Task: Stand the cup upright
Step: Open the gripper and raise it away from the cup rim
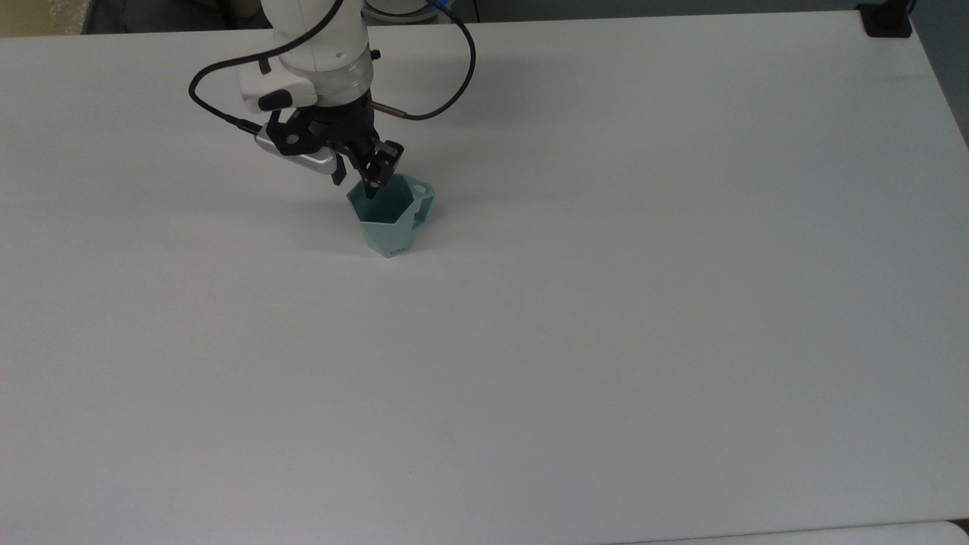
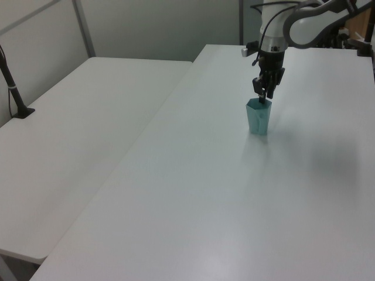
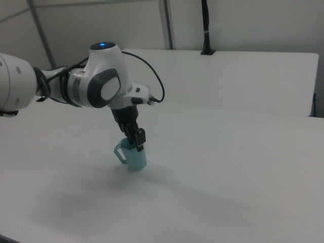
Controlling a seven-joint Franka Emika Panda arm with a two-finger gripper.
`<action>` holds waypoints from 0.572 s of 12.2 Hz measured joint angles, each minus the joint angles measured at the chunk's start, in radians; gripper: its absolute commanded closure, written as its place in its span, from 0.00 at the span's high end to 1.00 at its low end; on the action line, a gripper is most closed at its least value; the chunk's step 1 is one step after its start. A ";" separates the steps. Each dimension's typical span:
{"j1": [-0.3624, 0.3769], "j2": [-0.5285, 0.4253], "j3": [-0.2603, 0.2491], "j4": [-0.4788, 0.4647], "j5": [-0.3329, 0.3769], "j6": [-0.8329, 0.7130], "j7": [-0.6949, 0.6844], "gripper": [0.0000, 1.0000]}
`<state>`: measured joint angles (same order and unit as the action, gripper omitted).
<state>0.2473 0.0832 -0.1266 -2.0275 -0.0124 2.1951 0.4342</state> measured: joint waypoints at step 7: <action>0.005 -0.043 0.002 0.186 0.001 -0.215 -0.165 1.00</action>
<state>0.2521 0.0406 -0.1243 -1.8411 -0.0114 1.9805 0.2691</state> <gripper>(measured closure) 0.000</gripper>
